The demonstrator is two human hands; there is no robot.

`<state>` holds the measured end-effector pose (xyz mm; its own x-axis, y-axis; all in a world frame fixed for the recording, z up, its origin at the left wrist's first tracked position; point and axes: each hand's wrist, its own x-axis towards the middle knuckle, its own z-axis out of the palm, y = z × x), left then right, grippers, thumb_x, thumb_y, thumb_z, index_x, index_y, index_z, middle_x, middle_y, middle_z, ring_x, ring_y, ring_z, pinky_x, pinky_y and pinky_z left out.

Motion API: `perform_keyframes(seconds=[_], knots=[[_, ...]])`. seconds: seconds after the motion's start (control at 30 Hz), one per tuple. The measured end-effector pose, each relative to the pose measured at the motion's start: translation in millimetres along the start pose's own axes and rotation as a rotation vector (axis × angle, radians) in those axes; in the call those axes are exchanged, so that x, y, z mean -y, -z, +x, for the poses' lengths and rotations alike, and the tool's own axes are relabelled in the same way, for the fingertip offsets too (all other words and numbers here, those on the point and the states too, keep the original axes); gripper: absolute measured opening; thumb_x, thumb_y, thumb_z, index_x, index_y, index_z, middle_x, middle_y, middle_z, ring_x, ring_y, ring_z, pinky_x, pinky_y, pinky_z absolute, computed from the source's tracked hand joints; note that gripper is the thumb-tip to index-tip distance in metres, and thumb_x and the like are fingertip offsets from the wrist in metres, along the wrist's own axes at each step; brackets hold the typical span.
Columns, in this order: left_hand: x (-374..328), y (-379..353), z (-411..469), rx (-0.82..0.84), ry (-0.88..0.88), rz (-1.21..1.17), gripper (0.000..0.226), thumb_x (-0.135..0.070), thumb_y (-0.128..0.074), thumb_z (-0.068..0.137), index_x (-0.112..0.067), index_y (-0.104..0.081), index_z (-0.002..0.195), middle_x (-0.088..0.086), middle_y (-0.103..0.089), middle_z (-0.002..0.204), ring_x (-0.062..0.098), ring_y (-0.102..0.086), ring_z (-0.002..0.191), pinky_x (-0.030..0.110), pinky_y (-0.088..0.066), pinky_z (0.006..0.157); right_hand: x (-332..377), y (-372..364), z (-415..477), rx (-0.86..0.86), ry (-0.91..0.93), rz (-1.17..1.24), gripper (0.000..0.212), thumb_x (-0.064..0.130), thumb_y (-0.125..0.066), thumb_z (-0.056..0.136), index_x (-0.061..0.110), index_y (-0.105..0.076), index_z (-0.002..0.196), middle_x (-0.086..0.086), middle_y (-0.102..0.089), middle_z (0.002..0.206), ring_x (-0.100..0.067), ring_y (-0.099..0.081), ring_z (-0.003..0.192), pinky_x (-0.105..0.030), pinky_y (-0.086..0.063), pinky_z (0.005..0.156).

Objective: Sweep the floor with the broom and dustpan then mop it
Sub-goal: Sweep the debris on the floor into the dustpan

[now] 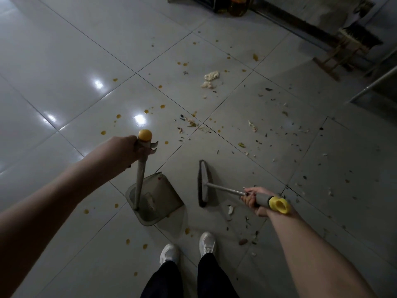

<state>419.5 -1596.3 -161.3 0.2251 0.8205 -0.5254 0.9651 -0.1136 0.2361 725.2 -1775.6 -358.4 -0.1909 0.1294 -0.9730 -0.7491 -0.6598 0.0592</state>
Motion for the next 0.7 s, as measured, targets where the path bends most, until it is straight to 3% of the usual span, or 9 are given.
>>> perform_keyframes(seconds=[0.23, 0.4, 0.53, 0.7], knots=[[-40, -2, -2, -0.013, -0.047, 0.041, 0.026, -0.024, -0.051, 0.094, -0.008, -0.057, 0.114, -0.001, -0.046, 0.060, 0.006, -0.043, 0.048, 0.013, -0.029, 0.040, 25, 12, -24, 0.021, -0.041, -0.144, 0.032, 0.024, -0.042, 0.099, 0.001, -0.046, 0.078, -0.004, -0.046, 0.037, -0.009, -0.044, 0.022, -0.014, -0.035, 0.023], [-59, -1, 2, -0.032, -0.067, 0.047, 0.028, -0.028, -0.050, 0.094, -0.007, -0.057, 0.111, -0.001, -0.046, 0.058, 0.006, -0.043, 0.046, 0.013, -0.029, 0.038, 33, 12, -25, 0.065, -0.036, -0.018, 0.032, 0.025, -0.044, 0.099, 0.000, -0.047, 0.078, -0.005, -0.045, 0.039, -0.010, -0.044, 0.022, -0.014, -0.036, 0.024], [-68, -4, 9, -0.027, -0.065, 0.049, 0.027, -0.023, -0.051, 0.094, -0.004, -0.056, 0.113, -0.001, -0.045, 0.061, 0.005, -0.043, 0.049, 0.012, -0.030, 0.036, 38, 17, -8, 0.054, -0.038, -0.062, 0.031, 0.024, -0.045, 0.098, 0.001, -0.046, 0.077, -0.005, -0.046, 0.038, -0.010, -0.045, 0.023, -0.015, -0.036, 0.023], [-74, -5, 16, -0.045, -0.089, 0.119, 0.028, -0.025, -0.053, 0.093, -0.004, -0.057, 0.110, 0.005, -0.057, 0.073, 0.014, -0.055, 0.063, 0.016, -0.038, 0.049, 61, 50, -6, -0.030, 0.019, -0.043, 0.028, 0.022, -0.048, 0.096, 0.001, -0.047, 0.079, -0.005, -0.047, 0.040, -0.010, -0.046, 0.024, -0.015, -0.037, 0.024]])
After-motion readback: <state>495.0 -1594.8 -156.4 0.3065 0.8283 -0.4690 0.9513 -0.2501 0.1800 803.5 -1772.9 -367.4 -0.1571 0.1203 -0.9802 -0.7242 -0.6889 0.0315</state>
